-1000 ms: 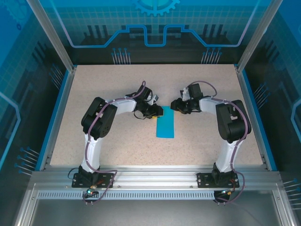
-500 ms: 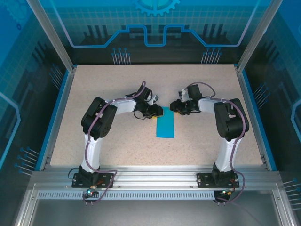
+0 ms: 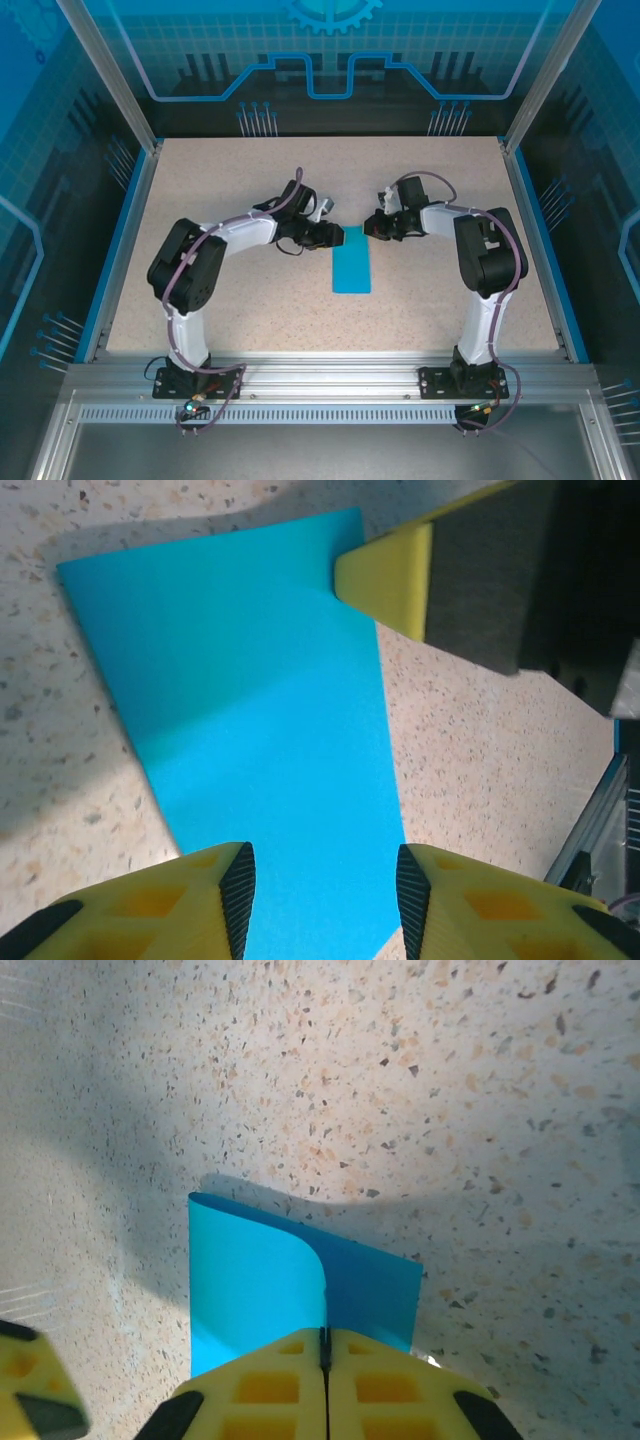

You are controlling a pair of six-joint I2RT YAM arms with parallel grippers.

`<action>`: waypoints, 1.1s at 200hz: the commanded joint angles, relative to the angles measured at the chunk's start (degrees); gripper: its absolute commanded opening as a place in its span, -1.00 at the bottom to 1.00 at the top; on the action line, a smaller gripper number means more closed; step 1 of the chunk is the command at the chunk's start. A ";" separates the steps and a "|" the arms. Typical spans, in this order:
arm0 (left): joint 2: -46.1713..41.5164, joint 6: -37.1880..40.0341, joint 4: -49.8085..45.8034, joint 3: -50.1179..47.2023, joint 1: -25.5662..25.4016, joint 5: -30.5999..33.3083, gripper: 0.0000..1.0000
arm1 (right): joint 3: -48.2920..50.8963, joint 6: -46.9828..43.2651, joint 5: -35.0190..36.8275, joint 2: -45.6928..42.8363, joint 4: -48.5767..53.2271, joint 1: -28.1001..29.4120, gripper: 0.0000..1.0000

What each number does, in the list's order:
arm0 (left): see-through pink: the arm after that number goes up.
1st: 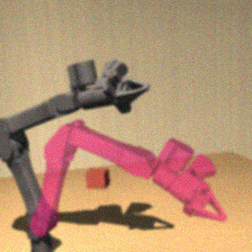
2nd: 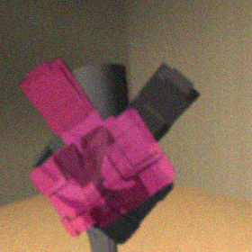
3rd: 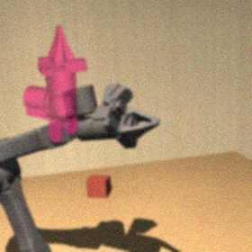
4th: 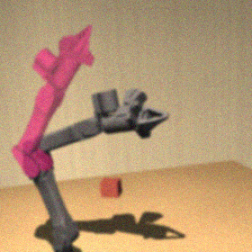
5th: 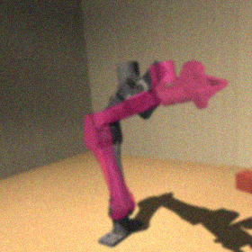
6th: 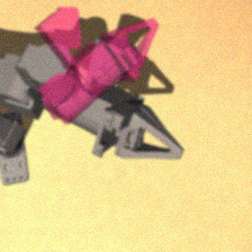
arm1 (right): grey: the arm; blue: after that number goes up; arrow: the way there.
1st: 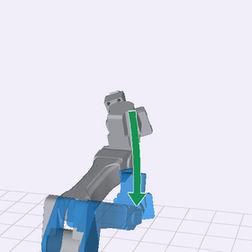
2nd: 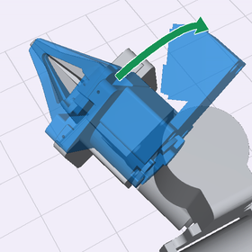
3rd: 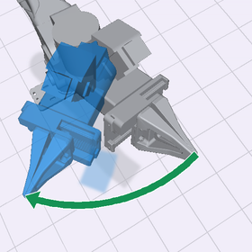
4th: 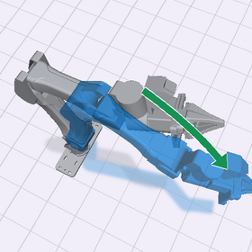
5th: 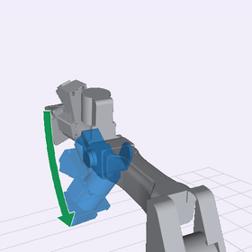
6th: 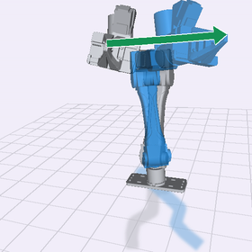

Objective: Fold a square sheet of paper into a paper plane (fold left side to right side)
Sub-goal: Fold the triangle a second time at the center of the table.

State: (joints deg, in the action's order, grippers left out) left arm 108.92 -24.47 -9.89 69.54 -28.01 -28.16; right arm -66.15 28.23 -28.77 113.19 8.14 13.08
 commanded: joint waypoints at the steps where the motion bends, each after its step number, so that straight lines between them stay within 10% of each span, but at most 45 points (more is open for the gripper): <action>1: -5.36 6.36 -0.01 -3.38 -2.14 3.25 -0.06 | -2.28 -0.98 -0.49 -0.58 4.09 -0.67 -0.94; 98: -9.55 21.98 -14.54 0.90 -22.63 23.53 0.22 | -8.82 1.39 -4.02 1.68 16.77 -1.25 -0.95; 220: -0.39 24.00 -20.12 9.18 -31.36 37.52 0.41 | -9.95 2.02 -4.27 2.59 18.13 -1.43 -0.96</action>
State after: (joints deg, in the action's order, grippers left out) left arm 106.91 -2.39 -27.33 76.40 -57.54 5.28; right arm -74.39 29.61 -31.81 114.59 24.05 12.51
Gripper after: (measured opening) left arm 0.699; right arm 0.044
